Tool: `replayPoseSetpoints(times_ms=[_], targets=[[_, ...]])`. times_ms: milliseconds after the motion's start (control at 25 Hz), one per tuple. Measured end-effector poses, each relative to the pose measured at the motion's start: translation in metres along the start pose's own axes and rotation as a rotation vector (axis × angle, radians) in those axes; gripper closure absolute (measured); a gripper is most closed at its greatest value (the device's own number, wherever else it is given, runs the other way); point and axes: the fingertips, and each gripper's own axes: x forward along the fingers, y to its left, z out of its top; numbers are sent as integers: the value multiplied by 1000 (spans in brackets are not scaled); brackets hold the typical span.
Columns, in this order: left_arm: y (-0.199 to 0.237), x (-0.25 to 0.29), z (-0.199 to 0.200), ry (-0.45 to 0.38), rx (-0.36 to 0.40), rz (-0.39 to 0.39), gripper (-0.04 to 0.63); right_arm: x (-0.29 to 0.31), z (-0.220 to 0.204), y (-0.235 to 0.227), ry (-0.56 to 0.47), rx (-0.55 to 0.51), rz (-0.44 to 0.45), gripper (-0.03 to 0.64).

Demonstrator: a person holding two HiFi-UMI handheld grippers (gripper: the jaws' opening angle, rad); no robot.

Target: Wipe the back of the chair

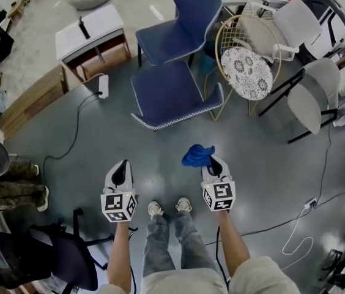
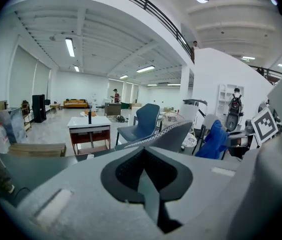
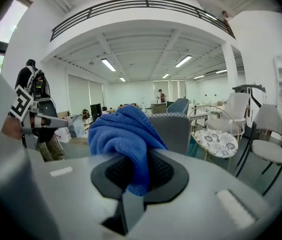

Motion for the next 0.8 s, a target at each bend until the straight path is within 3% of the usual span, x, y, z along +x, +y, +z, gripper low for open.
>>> replayPoseSetpoints(times_ms=[400, 800], targets=[[1, -43, 98, -83, 36, -37, 591, -39, 120, 9, -120, -44, -5, 574], [4, -87, 150, -131, 37, -31, 591, -84, 190, 18, -178, -53, -19, 574]])
